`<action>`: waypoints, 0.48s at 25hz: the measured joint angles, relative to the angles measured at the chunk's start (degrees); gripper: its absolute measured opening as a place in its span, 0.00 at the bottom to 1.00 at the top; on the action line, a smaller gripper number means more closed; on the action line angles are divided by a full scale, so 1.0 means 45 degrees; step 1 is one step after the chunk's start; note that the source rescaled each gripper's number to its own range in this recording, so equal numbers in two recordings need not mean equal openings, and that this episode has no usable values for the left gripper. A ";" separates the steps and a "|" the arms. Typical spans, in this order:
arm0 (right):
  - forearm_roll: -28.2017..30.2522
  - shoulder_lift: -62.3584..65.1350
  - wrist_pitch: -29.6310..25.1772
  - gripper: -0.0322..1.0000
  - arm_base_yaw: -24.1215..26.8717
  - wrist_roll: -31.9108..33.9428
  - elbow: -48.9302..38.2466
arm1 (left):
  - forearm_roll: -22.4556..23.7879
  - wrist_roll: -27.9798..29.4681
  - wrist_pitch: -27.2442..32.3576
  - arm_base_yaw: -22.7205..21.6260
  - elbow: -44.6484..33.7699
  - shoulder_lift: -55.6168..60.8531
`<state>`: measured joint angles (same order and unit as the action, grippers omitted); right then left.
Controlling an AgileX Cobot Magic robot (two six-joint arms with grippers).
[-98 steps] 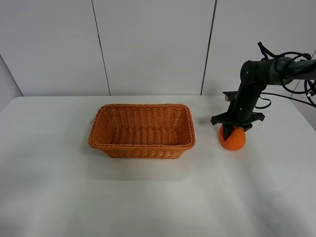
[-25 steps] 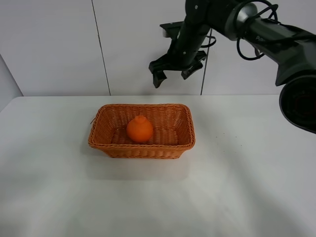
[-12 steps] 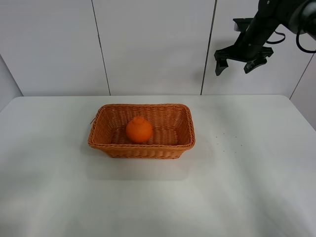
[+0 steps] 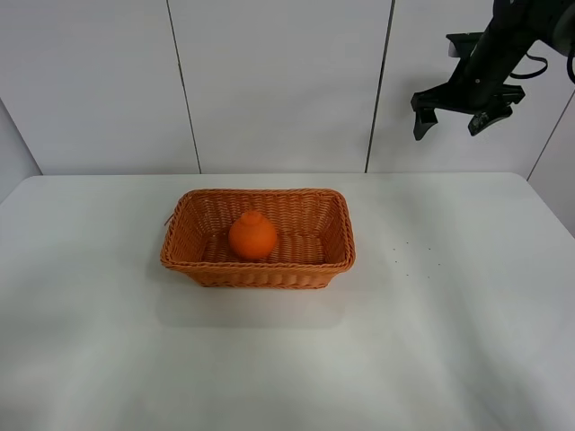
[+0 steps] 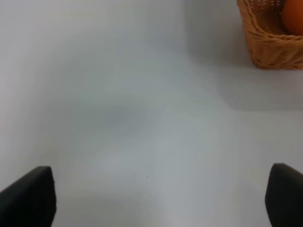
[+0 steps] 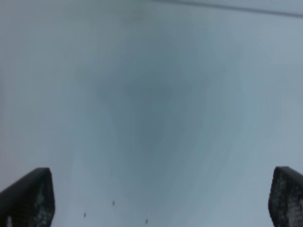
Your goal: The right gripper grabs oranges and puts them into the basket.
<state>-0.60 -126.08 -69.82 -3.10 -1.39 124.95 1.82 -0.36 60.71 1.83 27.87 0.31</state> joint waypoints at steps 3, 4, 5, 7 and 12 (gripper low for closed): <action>0.0000 0.0780 0.0010 1.00 0.0000 0.0025 -0.0989 | 0.0000 0.0000 0.0000 0.0000 0.0000 0.0000; 0.0000 0.1040 0.0010 1.00 0.0000 0.0049 -0.1412 | 0.0000 0.0000 0.0000 0.0000 0.0000 0.0000; 0.0000 0.1411 0.0010 1.00 0.0000 0.0059 -0.1803 | 0.0000 0.0000 0.0000 0.0000 0.0000 0.0000; -0.0012 0.2251 0.0022 1.00 0.0000 0.0063 -0.2898 | 0.0000 0.0000 0.0000 0.0000 0.0000 0.0000; -0.0106 0.4842 0.0027 1.00 0.0000 0.0063 -0.6168 | 0.0000 0.0000 0.0000 0.0000 0.0000 0.0000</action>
<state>-1.07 -104.30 -69.70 -3.10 -1.11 97.19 1.82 -0.36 60.71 1.83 27.87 0.31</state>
